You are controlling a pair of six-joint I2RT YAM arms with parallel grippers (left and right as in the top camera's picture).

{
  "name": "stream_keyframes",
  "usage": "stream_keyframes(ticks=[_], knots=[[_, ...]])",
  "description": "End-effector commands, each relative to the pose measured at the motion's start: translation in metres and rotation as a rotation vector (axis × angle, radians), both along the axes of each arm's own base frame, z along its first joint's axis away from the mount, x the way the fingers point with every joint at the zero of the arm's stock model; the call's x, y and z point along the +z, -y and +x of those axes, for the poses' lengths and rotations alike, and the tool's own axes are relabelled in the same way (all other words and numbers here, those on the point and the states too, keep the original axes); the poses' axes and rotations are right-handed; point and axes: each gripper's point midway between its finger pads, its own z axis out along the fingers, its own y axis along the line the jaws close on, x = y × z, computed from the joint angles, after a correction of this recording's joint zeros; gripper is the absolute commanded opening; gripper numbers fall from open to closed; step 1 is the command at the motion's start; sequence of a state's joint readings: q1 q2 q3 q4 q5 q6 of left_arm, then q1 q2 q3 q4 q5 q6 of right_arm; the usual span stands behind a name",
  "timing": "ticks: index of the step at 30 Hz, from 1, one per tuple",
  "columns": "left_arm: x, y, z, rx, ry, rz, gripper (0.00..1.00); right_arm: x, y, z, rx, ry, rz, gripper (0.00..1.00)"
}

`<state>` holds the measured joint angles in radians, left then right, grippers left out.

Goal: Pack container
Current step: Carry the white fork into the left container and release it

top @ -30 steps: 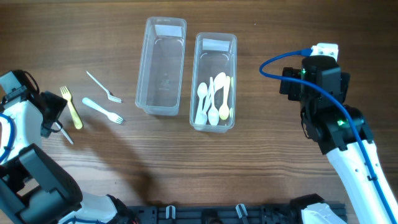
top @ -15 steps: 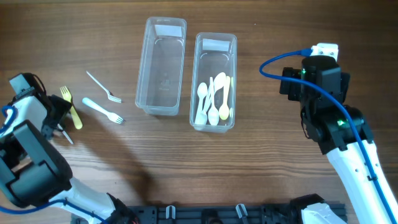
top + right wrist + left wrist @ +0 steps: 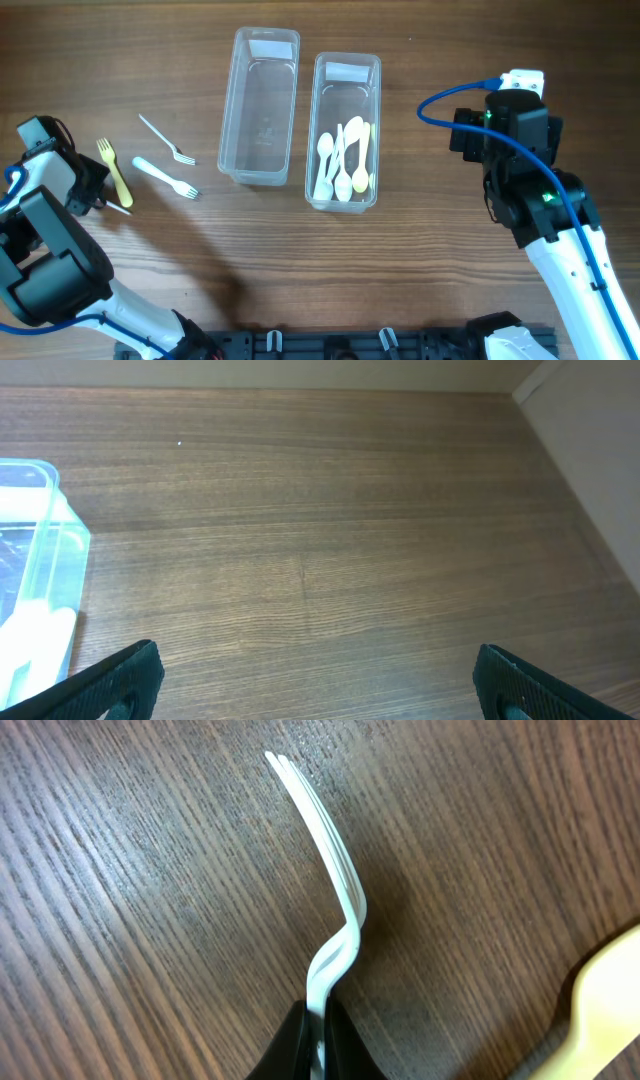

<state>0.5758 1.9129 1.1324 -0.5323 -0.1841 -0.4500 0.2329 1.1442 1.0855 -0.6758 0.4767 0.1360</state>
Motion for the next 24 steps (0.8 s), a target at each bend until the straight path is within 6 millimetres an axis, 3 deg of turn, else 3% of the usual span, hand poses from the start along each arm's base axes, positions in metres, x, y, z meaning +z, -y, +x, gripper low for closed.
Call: stream_keyframes(ticks=[1, 5, 8, 10, 11, 14, 18, 24], knots=[[0.008, 0.003, -0.008, 0.008, -0.005, 0.001, 0.04, 0.006, 0.003, 0.002, -0.013, 0.013, -0.015, 1.00], [0.071, 0.021, 0.019, -0.066, 0.218, -0.026, 0.04, 0.006, 0.003, 0.002, -0.013, 0.012, -0.015, 1.00], [0.137, 0.059, 0.047, -0.313, 0.422, -0.023, 0.04, 0.005, 0.003, 0.002, -0.013, 0.008, -0.016, 1.00], [0.180, 0.100, 0.063, -0.544, 0.560, -0.027, 0.04, 0.004, 0.003, 0.003, -0.013, 0.007, -0.016, 1.00], [0.202, 0.131, 0.068, -0.705, 0.629, -0.029, 0.04, 0.004, 0.003, 0.003, -0.013, 0.006, -0.016, 1.00], [0.237, 0.200, 0.069, -1.007, 0.722, -0.013, 0.04, 0.004, 0.003, 0.003, -0.013, 0.006, -0.017, 1.00], [0.236, 0.273, 0.069, -1.202, 0.729, -0.078, 0.04, 0.004, 0.003, 0.003, -0.013, 0.006, -0.016, 1.00], [0.187, 0.338, 0.079, -1.345, 0.611, -0.160, 0.08, 0.004, 0.003, 0.003, -0.013, 0.006, -0.016, 1.00]])
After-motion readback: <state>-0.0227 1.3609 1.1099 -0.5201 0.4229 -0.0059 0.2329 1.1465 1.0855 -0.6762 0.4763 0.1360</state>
